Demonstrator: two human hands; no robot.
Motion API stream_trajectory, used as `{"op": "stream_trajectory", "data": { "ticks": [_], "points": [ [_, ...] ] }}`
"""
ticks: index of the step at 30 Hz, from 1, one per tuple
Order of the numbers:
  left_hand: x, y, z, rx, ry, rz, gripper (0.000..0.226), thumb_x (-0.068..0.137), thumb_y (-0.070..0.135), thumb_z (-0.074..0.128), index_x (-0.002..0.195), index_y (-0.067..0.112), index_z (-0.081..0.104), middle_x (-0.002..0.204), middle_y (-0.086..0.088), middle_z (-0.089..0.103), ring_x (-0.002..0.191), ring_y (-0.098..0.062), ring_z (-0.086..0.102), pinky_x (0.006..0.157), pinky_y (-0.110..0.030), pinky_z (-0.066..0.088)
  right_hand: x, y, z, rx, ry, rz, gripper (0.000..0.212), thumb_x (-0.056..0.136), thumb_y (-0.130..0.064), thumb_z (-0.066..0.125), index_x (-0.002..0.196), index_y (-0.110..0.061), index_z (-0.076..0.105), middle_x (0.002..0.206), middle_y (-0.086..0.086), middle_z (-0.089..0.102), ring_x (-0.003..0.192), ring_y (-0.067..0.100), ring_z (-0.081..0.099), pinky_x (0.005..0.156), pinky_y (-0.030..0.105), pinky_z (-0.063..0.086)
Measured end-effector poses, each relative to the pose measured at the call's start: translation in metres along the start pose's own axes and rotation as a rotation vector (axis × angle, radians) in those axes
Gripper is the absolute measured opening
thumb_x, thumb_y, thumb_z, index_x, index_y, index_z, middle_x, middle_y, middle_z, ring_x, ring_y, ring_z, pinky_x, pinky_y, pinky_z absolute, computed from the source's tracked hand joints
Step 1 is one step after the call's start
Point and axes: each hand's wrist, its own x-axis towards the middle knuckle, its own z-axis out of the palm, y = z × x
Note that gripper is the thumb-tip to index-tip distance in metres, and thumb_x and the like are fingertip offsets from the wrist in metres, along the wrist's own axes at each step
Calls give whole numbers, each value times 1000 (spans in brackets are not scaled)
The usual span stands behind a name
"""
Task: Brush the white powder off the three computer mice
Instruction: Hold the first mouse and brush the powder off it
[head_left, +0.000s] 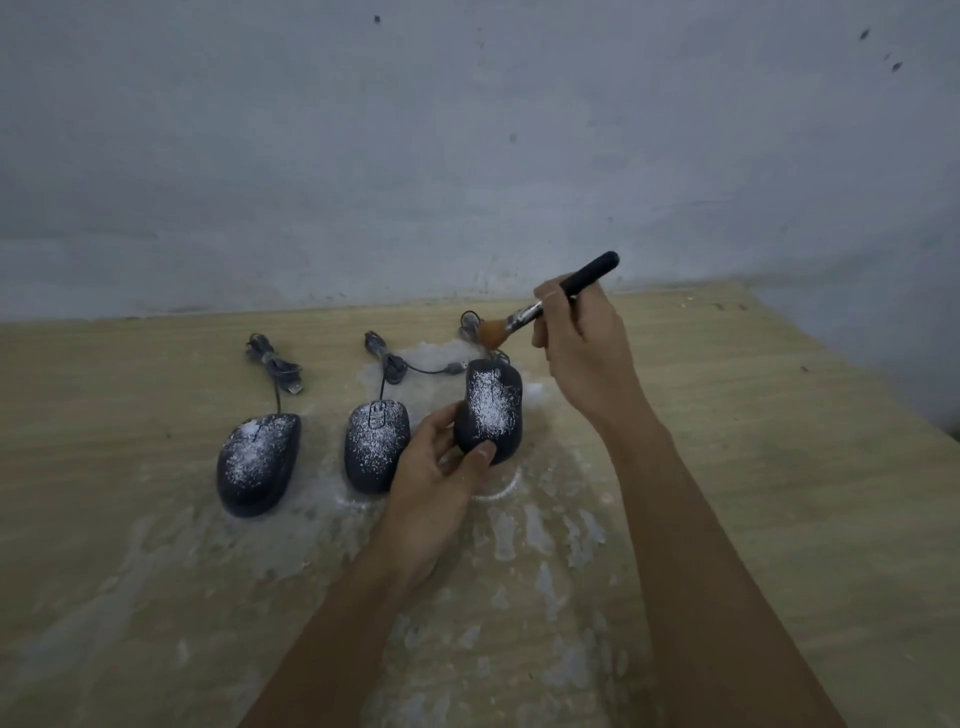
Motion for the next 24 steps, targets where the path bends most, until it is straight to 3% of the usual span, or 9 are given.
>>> {"op": "stream_trajectory", "data": {
  "ticks": [3,6,8,12,16,21,24],
  "points": [
    [0,-2,-1,-25,11,0,47,92,7,66,134,23,53,120,12,68,100,9,66,75,-8,51,-2,7,-2,11,-125,69,18,106,-29,46,94,-22,56,62,-8,64,46,5,48,49,27,38],
    [1,-2,-2,-41,13,-6,44,92,8,66,129,29,55,119,14,69,102,7,66,76,-9,52,-1,15,-8,-29,44,128,19,107,-29,45,93,-21,56,65,-6,62,46,1,50,54,29,38],
    [2,-3,-3,-69,16,-18,43,92,8,66,124,34,57,118,13,71,105,3,67,79,-14,53,0,16,-14,48,82,140,21,106,-30,47,90,-20,56,64,-6,62,47,4,49,55,32,39],
    [2,-3,-2,-119,18,-25,40,92,6,65,118,36,59,116,13,73,109,-5,68,91,-27,53,-1,18,-17,153,-81,205,19,102,-25,49,94,-12,60,55,-8,54,47,12,43,45,32,39],
    [4,-1,-1,-215,27,-48,37,93,1,63,112,33,62,110,11,75,109,-13,69,98,-40,53,-1,19,-25,177,-4,229,16,97,-20,49,91,-10,59,49,-13,44,45,10,38,44,32,39],
    [5,-2,-2,-248,28,-54,36,93,1,63,112,32,62,111,10,75,110,-15,69,99,-43,53,-4,15,-18,371,9,217,26,105,-17,44,98,-10,67,61,0,63,51,14,52,49,29,48],
    [4,-3,-2,-259,24,-52,36,93,1,63,113,31,62,113,7,74,111,-16,69,95,-40,55,-9,18,-16,354,-53,236,28,105,-13,45,97,-7,71,66,5,67,53,16,54,51,29,51]
  ]
}}
